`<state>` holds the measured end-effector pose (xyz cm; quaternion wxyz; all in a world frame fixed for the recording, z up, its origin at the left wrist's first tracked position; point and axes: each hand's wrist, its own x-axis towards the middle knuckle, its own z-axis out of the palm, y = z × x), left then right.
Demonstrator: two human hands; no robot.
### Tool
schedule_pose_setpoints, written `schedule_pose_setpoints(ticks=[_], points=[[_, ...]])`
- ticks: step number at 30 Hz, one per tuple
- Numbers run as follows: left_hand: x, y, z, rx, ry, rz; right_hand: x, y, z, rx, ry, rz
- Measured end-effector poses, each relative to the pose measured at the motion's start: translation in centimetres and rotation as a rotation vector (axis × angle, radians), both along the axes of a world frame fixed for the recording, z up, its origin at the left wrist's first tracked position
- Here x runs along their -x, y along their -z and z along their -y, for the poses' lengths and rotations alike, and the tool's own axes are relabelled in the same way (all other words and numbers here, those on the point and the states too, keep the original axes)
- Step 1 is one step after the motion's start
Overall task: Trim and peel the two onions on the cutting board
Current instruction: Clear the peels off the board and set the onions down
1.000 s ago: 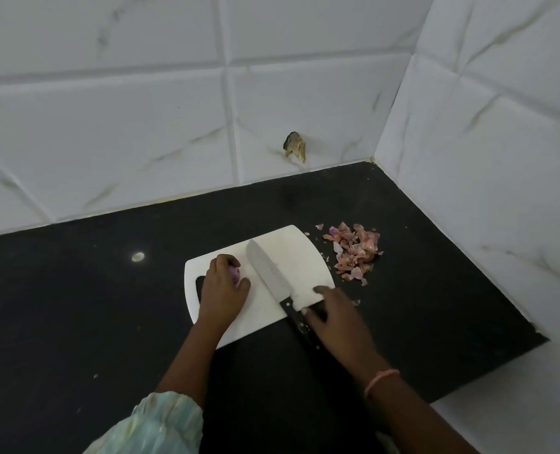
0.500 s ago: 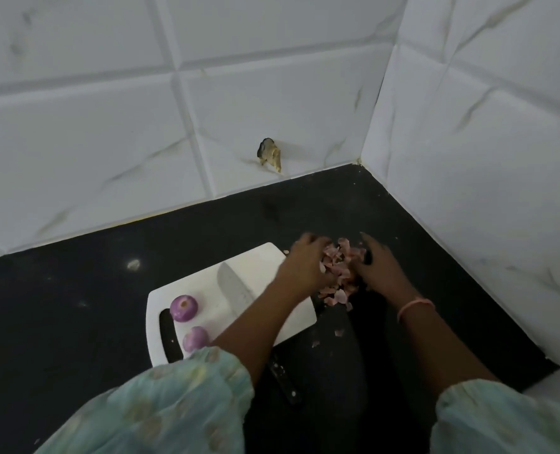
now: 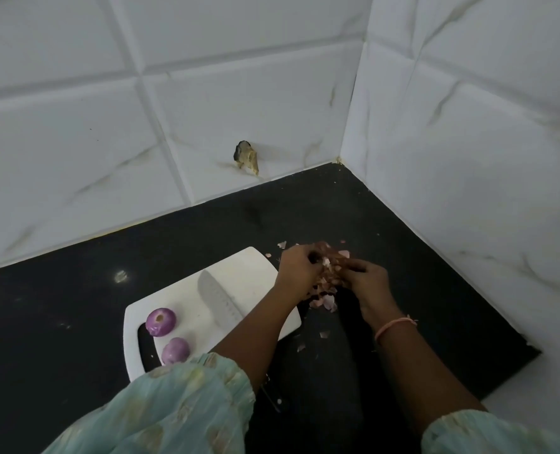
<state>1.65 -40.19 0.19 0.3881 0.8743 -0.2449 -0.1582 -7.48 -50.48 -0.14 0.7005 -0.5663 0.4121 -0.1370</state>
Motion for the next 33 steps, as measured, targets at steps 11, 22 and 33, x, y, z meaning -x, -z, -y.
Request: schedule_pose_setpoints(ticks=[11,22,33], points=[[7.3,-4.8,-0.2,0.321,0.001,-0.204,8.0,-6.0,-0.8,0.186,0.076,0.075],[23.7,-2.4,2.2,0.396,0.287,-0.483,26.7,-5.5,-1.7,0.252,0.362,0.076],[37.7,16.0,0.3,-0.040,0.437,-0.546,42.2,13.4,-5.2,0.092,0.432,-0.241]])
